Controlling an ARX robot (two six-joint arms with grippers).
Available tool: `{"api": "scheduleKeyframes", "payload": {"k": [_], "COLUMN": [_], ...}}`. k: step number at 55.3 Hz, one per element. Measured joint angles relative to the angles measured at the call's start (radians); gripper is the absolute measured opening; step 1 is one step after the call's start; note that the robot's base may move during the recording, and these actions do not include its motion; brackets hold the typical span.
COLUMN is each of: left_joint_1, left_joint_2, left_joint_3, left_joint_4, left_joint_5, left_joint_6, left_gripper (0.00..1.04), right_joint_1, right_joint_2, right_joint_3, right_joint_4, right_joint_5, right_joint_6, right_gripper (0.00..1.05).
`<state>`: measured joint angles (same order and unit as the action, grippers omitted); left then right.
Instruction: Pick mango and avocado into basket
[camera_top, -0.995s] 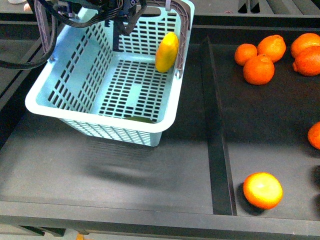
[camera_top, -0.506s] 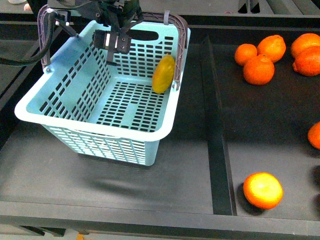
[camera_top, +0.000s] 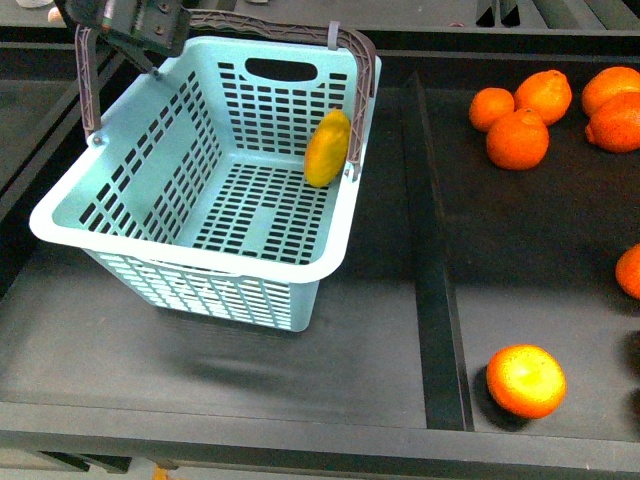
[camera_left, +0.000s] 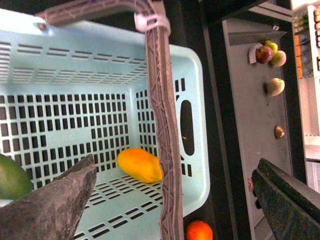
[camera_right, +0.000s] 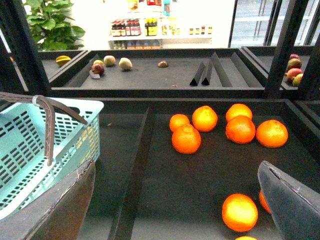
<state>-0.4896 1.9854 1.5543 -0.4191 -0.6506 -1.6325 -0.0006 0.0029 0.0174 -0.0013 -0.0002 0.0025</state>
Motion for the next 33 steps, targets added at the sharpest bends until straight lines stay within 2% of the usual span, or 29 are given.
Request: {"api": "scheduleKeyframes", "payload": {"k": [4, 7, 11, 13, 14, 16, 17, 20, 24, 33], "left_joint_1": [-0.029, -0.037, -0.016, 0.005, 0.012, 0.038, 0.060, 0.101, 0.149, 0.219], "left_joint_2": [-0.097, -0.128, -0.214, -0.256, -0.266, -0.302, -0.333, -0.404, -0.495, -0.623], "left_joint_3": [-0.099, -0.135, -0.359, -0.488, -0.519, -0.637, -0.715, -0.840, -0.961, -1.152], "left_joint_4": [-0.001, 0.027, 0.463, 0.687, 0.743, 0.957, 1.080, 1.246, 1.339, 1.368], "left_joint_5": [-0.061, -0.053, 0.132, 0.188, 0.200, 0.231, 0.247, 0.273, 0.307, 0.391], "left_joint_6": [0.056, 0.098, 0.435, 0.647, 0.723, 0.898, 1.039, 1.287, 1.463, 1.585], "left_gripper": [0.96, 0.95, 0.81, 0.74, 0.72, 0.65, 0.60, 0.49, 0.35, 0.04], "right_joint_1": [0.000, 0.000, 0.000, 0.000, 0.000, 0.000, 0.000, 0.000, 0.000, 0.000], "right_joint_2": [0.000, 0.000, 0.000, 0.000, 0.000, 0.000, 0.000, 0.000, 0.000, 0.000], "right_joint_3": [0.000, 0.000, 0.000, 0.000, 0.000, 0.000, 0.000, 0.000, 0.000, 0.000], "right_joint_4": [0.000, 0.000, 0.000, 0.000, 0.000, 0.000, 0.000, 0.000, 0.000, 0.000], "right_joint_5": [0.000, 0.000, 0.000, 0.000, 0.001, 0.002, 0.003, 0.002, 0.002, 0.002], "right_joint_6": [0.000, 0.000, 0.000, 0.000, 0.000, 0.000, 0.000, 0.000, 0.000, 0.000], "right_gripper": [0.96, 0.96, 0.96, 0.96, 0.96, 0.96, 0.96, 0.96, 0.96, 0.96]}}
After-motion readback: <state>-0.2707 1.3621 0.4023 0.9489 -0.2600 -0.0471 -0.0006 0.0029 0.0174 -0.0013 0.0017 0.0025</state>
